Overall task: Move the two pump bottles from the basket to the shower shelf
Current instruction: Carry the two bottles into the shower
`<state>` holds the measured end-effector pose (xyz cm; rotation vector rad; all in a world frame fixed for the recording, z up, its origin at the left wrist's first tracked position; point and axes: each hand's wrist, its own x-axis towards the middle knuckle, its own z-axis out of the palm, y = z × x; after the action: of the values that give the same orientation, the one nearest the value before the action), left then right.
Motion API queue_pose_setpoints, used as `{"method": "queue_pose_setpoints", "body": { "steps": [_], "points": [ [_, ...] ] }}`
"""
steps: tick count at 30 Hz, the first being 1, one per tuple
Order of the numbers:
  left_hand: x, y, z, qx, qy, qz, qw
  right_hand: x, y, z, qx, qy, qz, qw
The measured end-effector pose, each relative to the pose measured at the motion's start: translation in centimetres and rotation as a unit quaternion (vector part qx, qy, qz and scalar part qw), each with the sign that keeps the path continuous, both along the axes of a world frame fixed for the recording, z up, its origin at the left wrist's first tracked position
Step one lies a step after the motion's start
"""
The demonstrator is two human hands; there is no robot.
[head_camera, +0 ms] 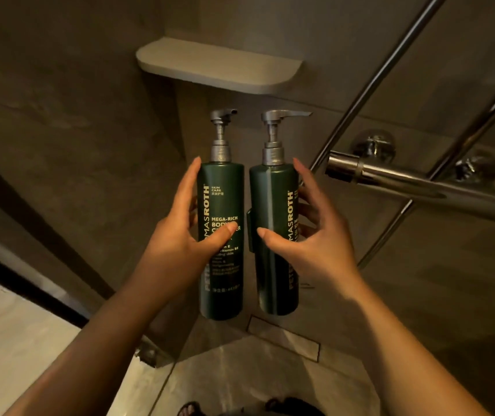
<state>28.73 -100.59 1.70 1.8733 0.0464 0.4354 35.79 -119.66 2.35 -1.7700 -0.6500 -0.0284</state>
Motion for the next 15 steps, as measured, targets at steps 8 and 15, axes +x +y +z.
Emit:
{"method": "queue_pose_setpoints", "body": {
  "steps": [8, 15],
  "points": [
    [0.8, -2.9, 1.9, 0.043, -0.033, 0.067, 0.996, 3.8, -1.2, 1.3, 0.006, -0.045, 0.074, 0.996],
    [1.2, -2.0, 5.8, 0.08, -0.072, 0.093, 0.99, 5.9, 0.3, 5.0, 0.047, -0.063, 0.117, 0.99]
  ]
}}
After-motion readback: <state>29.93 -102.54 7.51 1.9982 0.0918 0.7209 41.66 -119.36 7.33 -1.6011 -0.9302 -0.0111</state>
